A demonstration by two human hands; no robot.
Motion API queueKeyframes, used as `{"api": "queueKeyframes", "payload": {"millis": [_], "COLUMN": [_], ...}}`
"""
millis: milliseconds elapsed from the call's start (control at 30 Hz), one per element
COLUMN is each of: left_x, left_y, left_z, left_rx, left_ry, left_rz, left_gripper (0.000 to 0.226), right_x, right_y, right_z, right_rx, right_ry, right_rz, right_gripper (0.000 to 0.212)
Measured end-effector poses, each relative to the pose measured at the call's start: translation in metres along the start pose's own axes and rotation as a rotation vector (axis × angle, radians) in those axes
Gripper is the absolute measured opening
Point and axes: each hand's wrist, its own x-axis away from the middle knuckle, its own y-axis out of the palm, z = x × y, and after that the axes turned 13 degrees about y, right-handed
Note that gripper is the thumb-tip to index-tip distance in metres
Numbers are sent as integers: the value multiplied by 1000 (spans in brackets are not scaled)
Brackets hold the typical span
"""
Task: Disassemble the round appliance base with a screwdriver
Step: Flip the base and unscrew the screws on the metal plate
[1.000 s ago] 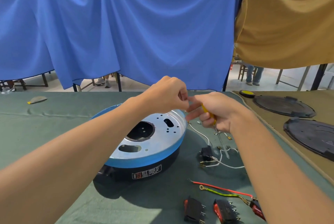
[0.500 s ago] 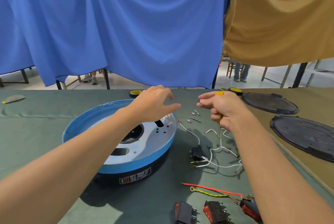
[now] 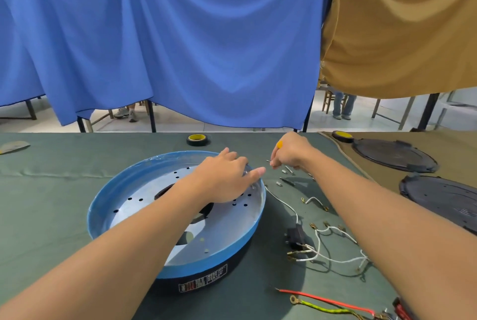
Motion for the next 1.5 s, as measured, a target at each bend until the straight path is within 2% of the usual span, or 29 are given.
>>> {"api": "queueKeyframes", "payload": {"millis": [233,467,567,700,800,900,1000,1100,1200,1300,1433,1500], "left_x": [0,-1,0,1,2,5,12,21,41,69,89,89], "left_y": [0,-1,-1,-5,-11,-14,-20,-31,-36,-24,-12,-14], "left_z": [3,4,3,2,5,8,9,8,10,16,16,16], "left_rx": [14,20,40,66,112,186,111,38,81,184,111,85], "left_ry": [-21,-16,-13,-17,-37,-50,-71,-82,-89,-128,-95,-88], "left_rz": [-39,-35,-29,-26,-51,-40,-37,-76,-54,-126,-174,-204], "left_gripper": [68,67,67,68,63,50,57,55,47,47,64,65], "right_x": [-18,-25,-16,12,42,69,90,104,111,112,110,109], "right_y": [32,38,22,-12,-35,-47,-47,-42,-30,-17,-7,-3], "right_z": [-10,-9,-12,-17,-13,-9,-13,-22,-29,-31,-31,-32], "right_rx": [177,208,38,-350,-452,-665,-894,-1053,-949,-824,-761,-739], "right_ry": [-76,-76,-42,-99,-231,-385,-480,-523,-554,-544,-539,-535], "right_rz": [112,93,92,-110,-201,-180,-77,-59,12,60,91,101], "right_gripper": [27,14,16,2,4,3,7,15,18,16,15,15]}}
